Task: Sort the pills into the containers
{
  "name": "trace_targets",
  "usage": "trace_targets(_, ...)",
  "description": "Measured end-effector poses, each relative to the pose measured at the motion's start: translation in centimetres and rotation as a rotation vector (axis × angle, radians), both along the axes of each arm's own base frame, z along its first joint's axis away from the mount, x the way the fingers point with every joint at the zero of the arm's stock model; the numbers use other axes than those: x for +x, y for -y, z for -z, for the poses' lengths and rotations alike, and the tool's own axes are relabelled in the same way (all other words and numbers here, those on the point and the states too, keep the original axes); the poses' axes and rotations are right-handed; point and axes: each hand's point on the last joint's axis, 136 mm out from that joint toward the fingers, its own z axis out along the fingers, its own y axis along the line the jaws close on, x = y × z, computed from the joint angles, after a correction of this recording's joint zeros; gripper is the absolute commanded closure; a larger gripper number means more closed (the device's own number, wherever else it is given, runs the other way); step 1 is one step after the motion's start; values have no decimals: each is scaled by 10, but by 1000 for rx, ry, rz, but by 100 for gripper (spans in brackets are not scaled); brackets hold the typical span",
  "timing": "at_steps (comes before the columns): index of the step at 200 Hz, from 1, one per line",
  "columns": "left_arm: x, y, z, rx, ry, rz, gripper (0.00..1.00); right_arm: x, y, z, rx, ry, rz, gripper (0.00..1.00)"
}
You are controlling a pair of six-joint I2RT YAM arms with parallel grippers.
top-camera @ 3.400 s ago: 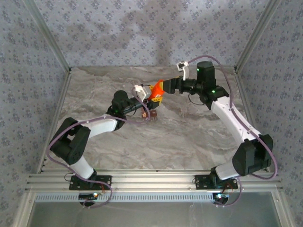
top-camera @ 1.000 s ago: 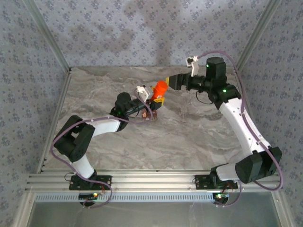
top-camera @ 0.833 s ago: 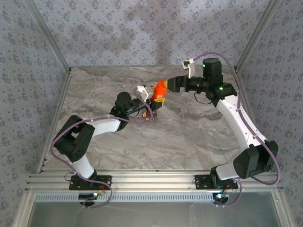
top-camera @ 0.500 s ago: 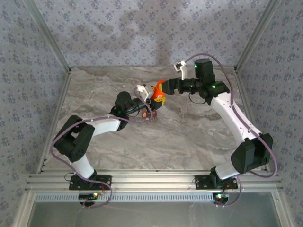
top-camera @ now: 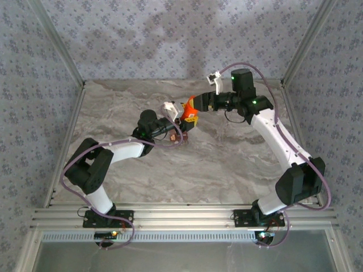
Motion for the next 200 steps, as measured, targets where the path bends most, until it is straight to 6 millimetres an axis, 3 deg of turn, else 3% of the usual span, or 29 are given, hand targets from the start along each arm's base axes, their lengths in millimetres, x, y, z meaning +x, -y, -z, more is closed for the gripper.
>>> trace_targets(81, 1, 0, 4, 3, -26, 2, 100, 4, -3, 6, -53, -21, 48, 52)
trace_targets(200, 17, -11, 16, 30, -74, -83, 100, 17, -26, 15, -205, -142, 467, 51)
